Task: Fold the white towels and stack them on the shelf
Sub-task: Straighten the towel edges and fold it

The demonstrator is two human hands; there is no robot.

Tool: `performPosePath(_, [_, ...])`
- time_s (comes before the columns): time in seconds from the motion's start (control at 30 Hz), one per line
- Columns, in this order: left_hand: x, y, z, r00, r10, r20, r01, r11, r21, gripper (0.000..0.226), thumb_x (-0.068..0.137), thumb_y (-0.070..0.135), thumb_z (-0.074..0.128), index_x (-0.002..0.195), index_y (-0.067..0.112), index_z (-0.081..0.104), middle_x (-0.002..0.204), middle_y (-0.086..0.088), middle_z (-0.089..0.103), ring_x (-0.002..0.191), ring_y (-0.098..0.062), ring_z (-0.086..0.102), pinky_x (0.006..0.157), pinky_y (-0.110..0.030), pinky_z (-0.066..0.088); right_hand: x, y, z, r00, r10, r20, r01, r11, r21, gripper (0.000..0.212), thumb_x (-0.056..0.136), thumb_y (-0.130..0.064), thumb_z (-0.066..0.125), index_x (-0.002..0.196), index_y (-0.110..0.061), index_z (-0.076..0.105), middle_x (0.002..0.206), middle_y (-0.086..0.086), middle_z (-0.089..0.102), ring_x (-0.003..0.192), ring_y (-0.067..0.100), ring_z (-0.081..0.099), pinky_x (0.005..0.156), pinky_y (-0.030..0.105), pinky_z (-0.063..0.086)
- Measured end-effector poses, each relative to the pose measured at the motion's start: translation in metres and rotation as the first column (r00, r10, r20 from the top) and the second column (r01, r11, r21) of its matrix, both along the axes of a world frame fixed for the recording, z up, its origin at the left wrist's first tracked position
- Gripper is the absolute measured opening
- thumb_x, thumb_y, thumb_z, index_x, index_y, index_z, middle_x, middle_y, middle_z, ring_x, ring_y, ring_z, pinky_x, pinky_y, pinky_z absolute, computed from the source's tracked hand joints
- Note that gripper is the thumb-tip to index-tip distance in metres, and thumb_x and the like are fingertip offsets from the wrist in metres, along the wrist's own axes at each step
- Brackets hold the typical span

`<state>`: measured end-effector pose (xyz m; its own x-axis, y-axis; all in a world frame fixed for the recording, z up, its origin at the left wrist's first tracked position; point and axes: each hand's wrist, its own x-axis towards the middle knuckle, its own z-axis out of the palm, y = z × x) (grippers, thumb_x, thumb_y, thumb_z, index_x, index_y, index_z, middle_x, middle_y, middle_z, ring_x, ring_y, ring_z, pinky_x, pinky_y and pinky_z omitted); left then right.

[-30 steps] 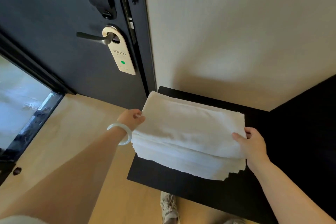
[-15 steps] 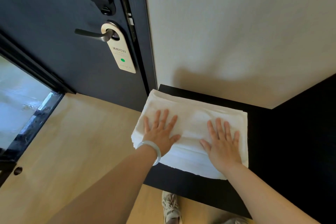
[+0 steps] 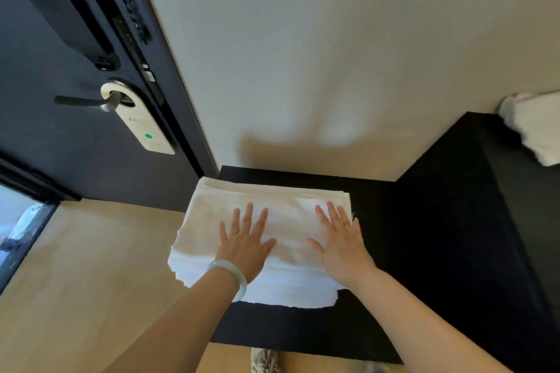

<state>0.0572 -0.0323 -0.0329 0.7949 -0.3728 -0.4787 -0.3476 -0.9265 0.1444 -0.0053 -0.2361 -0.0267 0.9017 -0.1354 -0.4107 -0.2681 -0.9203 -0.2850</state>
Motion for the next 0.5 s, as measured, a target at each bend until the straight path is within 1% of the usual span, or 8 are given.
performPosePath(0.07, [-0.004, -0.035, 0.018, 0.999, -0.043, -0.010, 0.043, 0.998, -0.046, 0.067, 0.101, 0.057, 0.015, 0.154, 0.031, -0.016, 0.163, -0.001, -0.018, 0.150, -0.029, -0.011, 0.120, -0.050, 0.001, -0.002, -0.032, 0.031, 0.998, -0.048, 0.040, 0.047, 0.999, 0.016, 0.071, 0.102, -0.056, 0.031, 0.158, -0.029, -0.003, 0.166, -0.002, -0.015, 0.148, 0.016, -0.021, 0.115, 0.040, -0.015])
performPosePath(0.13, [-0.008, -0.075, 0.035, 0.997, -0.070, -0.019, 0.068, 0.992, -0.106, 0.063, 0.102, 0.054, 0.022, 0.157, 0.028, 0.003, 0.165, 0.000, 0.005, 0.151, -0.024, 0.010, 0.121, -0.043, 0.015, -0.008, -0.075, 0.066, 0.988, -0.126, 0.084, 0.122, 0.991, 0.053, 0.066, 0.103, -0.047, 0.042, 0.158, -0.027, 0.013, 0.167, -0.003, -0.002, 0.153, 0.017, -0.006, 0.121, 0.038, -0.003])
performPosePath(0.2, [-0.013, -0.120, 0.054, 0.995, -0.098, -0.001, 0.096, 0.978, -0.186, 0.052, 0.103, 0.050, 0.030, 0.150, 0.028, 0.032, 0.154, 0.004, 0.038, 0.139, -0.014, 0.039, 0.113, -0.031, 0.032, -0.022, -0.130, 0.100, 0.964, -0.220, 0.153, 0.208, 0.974, 0.086, 0.057, 0.103, -0.039, 0.047, 0.155, -0.026, 0.028, 0.166, -0.006, 0.012, 0.153, 0.013, 0.007, 0.122, 0.034, 0.011])
performPosePath(0.23, [-0.015, -0.144, 0.065, 0.994, -0.110, 0.018, 0.111, 0.966, -0.232, 0.044, 0.103, 0.047, 0.033, 0.142, 0.030, 0.044, 0.143, 0.008, 0.050, 0.128, -0.010, 0.050, 0.106, -0.025, 0.038, -0.032, -0.161, 0.116, 0.944, -0.262, 0.200, 0.249, 0.964, 0.092, 0.051, 0.103, -0.035, 0.048, 0.152, -0.026, 0.036, 0.164, -0.007, 0.017, 0.151, 0.012, 0.012, 0.121, 0.031, 0.015])
performPosePath(0.27, [-0.019, -0.171, 0.077, 0.992, -0.117, 0.041, 0.124, 0.952, -0.281, 0.038, 0.103, 0.044, 0.036, 0.135, 0.032, 0.052, 0.134, 0.011, 0.057, 0.119, -0.006, 0.055, 0.100, -0.021, 0.041, -0.044, -0.194, 0.129, 0.920, -0.297, 0.255, 0.286, 0.955, 0.082, 0.046, 0.104, -0.032, 0.048, 0.149, -0.026, 0.041, 0.162, -0.008, 0.022, 0.150, 0.010, 0.015, 0.120, 0.029, 0.018])
performPosePath(0.33, [-0.029, -0.229, 0.097, 0.987, -0.120, 0.111, 0.154, 0.913, -0.377, 0.032, 0.102, 0.040, 0.041, 0.129, 0.032, 0.056, 0.124, 0.015, 0.058, 0.112, -0.003, 0.056, 0.096, -0.018, 0.042, -0.067, -0.263, 0.148, 0.871, -0.343, 0.353, 0.358, 0.933, 0.026, 0.043, 0.103, -0.029, 0.049, 0.145, -0.025, 0.044, 0.160, -0.007, 0.025, 0.148, 0.010, 0.018, 0.118, 0.027, 0.019])
performPosePath(0.4, [-0.045, -0.295, 0.115, 0.973, -0.120, 0.195, 0.201, 0.858, -0.473, 0.030, 0.102, 0.038, 0.043, 0.128, 0.032, 0.056, 0.120, 0.017, 0.055, 0.110, -0.002, 0.054, 0.094, -0.015, 0.040, -0.088, -0.334, 0.157, 0.837, -0.370, 0.404, 0.428, 0.901, -0.063, 0.049, 0.102, -0.028, 0.051, 0.148, -0.022, 0.037, 0.161, -0.003, 0.021, 0.149, 0.014, 0.015, 0.120, 0.030, 0.017])
performPosePath(0.5, [-0.079, -0.394, 0.139, 0.975, -0.079, 0.208, 0.189, 0.786, -0.589, 0.027, 0.101, 0.033, 0.045, 0.127, 0.029, 0.055, 0.123, 0.016, 0.050, 0.108, -0.001, 0.052, 0.093, -0.014, 0.039, -0.105, -0.435, 0.152, 0.855, -0.375, 0.359, 0.452, 0.878, -0.159, 0.063, 0.102, -0.030, 0.050, 0.156, -0.019, 0.020, 0.166, 0.001, 0.007, 0.153, 0.021, 0.005, 0.123, 0.037, 0.010])
